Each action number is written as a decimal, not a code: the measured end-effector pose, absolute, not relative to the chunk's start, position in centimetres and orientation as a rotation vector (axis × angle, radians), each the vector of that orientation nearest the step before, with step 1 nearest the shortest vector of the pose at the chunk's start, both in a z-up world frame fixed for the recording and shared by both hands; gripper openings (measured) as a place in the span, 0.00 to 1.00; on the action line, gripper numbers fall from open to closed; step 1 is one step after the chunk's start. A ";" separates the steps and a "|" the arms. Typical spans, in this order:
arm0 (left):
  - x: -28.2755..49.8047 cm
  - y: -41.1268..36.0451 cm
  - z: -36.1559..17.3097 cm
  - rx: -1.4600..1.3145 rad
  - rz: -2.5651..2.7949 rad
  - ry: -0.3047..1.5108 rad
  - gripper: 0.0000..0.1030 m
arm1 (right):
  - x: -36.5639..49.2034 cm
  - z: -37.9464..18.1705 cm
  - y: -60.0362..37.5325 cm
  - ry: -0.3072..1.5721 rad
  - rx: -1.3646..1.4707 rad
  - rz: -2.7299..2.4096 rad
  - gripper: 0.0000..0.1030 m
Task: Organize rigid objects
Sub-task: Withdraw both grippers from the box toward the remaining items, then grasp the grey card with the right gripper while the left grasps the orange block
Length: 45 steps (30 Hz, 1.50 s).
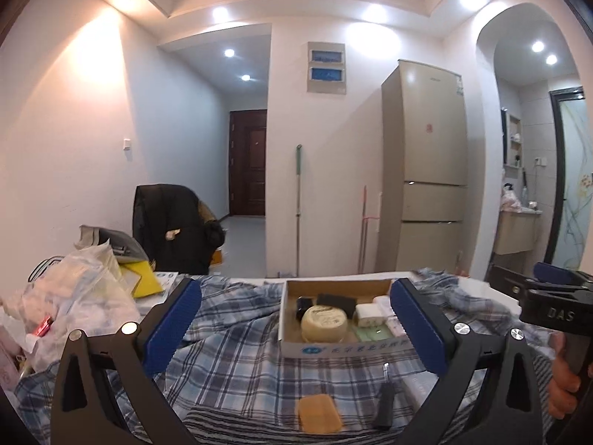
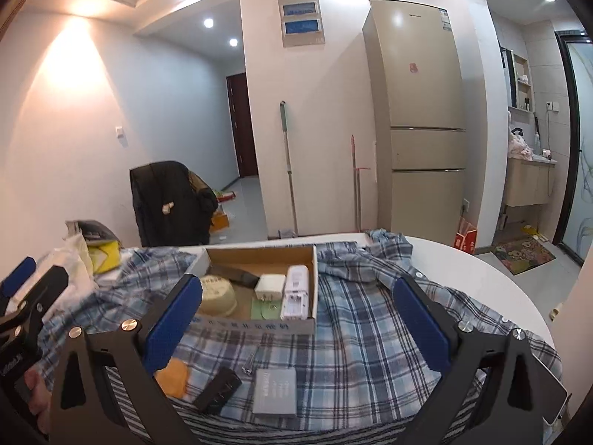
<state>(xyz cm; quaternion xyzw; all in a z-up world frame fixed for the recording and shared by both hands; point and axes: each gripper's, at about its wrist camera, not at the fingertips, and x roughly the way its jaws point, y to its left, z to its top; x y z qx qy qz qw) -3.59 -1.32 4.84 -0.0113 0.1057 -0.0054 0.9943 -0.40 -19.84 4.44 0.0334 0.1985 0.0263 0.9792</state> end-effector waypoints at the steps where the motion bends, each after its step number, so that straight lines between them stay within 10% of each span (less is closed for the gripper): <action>1: -3.3 -1.2 4.4 -0.024 -0.008 0.220 1.00 | -0.3 4.1 -19.8 0.407 0.062 0.048 1.00; 33: 0.9 -0.2 -2.0 -0.050 0.094 0.427 1.00 | 5.1 -6.4 -17.1 0.843 -0.004 0.148 0.80; 45: 1.7 -0.3 -2.6 -0.032 0.139 0.474 1.00 | 6.2 -8.3 -16.0 0.949 -0.052 0.183 0.50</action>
